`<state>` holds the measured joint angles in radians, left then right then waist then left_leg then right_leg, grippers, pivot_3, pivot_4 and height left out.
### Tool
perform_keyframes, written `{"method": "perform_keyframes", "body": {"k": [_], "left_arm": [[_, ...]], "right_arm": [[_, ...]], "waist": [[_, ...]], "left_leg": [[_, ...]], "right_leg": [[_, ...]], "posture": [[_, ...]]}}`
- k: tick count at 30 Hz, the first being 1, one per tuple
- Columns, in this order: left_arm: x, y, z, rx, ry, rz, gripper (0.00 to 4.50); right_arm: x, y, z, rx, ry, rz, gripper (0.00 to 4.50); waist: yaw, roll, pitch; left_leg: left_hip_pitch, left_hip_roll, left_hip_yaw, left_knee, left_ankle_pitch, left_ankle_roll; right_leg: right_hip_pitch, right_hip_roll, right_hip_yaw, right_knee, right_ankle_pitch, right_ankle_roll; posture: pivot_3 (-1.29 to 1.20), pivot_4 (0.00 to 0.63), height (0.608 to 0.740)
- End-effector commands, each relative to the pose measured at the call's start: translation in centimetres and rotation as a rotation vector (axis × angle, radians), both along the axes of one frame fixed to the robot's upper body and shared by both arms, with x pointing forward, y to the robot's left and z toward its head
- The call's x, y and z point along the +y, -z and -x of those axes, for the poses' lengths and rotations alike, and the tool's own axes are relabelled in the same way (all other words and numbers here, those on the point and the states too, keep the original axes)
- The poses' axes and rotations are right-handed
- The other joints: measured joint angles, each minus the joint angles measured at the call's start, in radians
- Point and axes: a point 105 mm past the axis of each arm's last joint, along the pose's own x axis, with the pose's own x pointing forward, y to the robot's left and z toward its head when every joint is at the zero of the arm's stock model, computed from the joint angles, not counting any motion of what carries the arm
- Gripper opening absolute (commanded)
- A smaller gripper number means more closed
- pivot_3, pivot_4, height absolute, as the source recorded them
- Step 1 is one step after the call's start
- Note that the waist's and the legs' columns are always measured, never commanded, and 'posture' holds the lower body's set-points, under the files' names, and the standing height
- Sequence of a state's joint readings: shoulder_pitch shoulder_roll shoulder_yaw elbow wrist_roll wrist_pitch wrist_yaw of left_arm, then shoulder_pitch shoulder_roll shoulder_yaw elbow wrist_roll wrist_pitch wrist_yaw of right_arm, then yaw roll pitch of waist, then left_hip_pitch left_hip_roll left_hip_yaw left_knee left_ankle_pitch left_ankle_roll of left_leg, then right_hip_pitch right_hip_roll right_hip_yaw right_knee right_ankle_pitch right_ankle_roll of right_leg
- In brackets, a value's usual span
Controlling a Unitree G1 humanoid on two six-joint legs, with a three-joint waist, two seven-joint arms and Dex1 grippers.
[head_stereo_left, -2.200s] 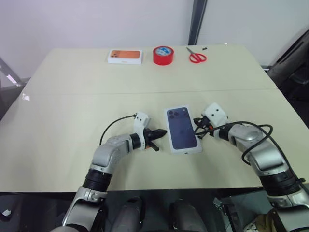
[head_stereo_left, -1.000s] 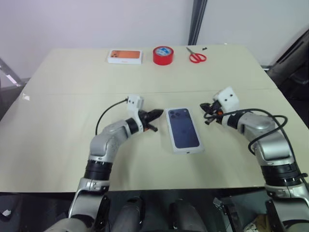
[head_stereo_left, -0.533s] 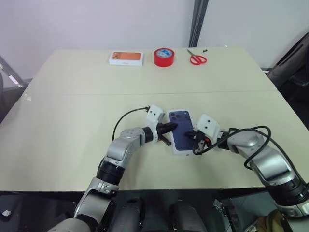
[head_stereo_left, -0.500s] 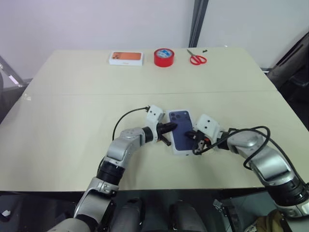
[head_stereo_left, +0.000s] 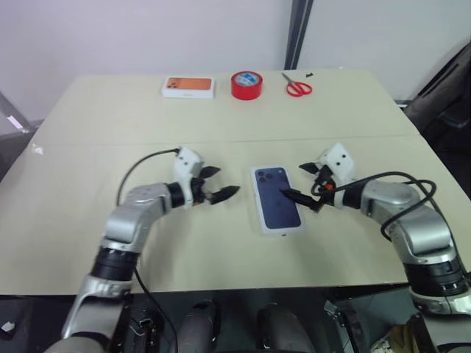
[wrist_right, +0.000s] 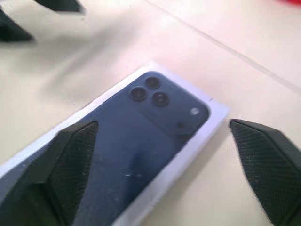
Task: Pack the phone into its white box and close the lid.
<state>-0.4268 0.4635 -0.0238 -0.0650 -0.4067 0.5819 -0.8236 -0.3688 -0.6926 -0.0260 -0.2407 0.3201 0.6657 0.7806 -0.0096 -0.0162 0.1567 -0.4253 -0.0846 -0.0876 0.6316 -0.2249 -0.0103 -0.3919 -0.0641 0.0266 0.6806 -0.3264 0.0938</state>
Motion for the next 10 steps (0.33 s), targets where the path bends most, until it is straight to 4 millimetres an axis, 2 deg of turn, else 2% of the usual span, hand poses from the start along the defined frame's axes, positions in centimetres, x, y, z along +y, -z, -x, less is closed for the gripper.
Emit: {"method": "perform_keyframes", "body": {"k": [1,6,10], "left_arm": [[2.0,-1.6,1.4,-0.05,-0.014,0.028,4.45],[5.5,-0.5,3.5,-0.009,-0.091,0.017,4.45],[6.9,0.4,4.7,0.034,-0.123,-0.002,4.45]], "right_arm": [[-0.9,-1.1,1.1,-0.06,-0.025,0.0,4.5],[-2.2,-0.4,2.9,-0.017,-0.021,0.002,4.5],[-3.1,-0.3,3.3,-0.01,0.012,0.004,4.5]], "waist": [[0.004,0.0,0.0],[0.001,0.0,0.001],[0.0,0.001,0.001]], "left_leg": [[0.0,0.0,0.0,0.0,0.0,0.0],[0.0,0.0,0.0,0.0,-0.001,0.001],[0.0,0.0,0.0,0.0,-0.001,0.001]], "right_leg": [[0.0,0.0,0.0,0.0,0.0,0.0],[0.0,-0.001,0.0,0.0,0.0,0.0],[0.001,0.0,0.0,0.0,0.0,0.0]], "posture": [[0.0,0.15,0.734],[0.0,0.15,0.734],[0.0,0.15,0.734]]}}
